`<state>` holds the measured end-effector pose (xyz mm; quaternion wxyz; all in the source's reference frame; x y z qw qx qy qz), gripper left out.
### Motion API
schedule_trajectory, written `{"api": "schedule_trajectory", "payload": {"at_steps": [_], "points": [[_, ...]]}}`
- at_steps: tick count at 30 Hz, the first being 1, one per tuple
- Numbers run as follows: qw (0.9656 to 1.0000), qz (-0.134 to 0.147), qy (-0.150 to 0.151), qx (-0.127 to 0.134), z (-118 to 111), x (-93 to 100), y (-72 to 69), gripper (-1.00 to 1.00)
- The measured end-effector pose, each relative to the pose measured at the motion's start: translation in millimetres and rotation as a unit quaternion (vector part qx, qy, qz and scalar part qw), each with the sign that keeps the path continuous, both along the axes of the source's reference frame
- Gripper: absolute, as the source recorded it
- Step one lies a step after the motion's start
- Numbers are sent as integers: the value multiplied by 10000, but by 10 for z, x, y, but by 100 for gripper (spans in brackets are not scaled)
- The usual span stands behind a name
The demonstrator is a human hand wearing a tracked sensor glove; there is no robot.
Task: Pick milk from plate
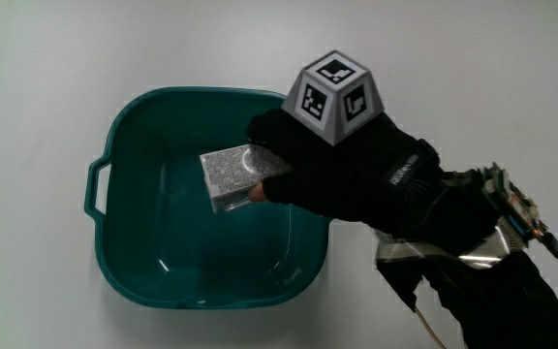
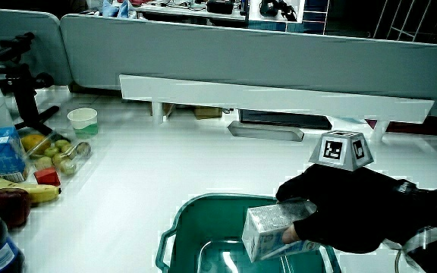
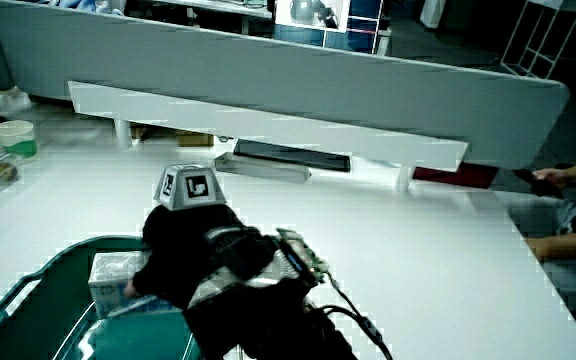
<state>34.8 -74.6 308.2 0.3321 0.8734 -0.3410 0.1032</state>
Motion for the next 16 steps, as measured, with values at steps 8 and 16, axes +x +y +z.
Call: {"api": "schedule_trajectory", "payload": {"at_steps": [8, 16], "points": [[9995, 251, -129, 107, -118, 281, -15, 100], [9976, 414, -490, -268, -76, 589, -67, 100]]}}
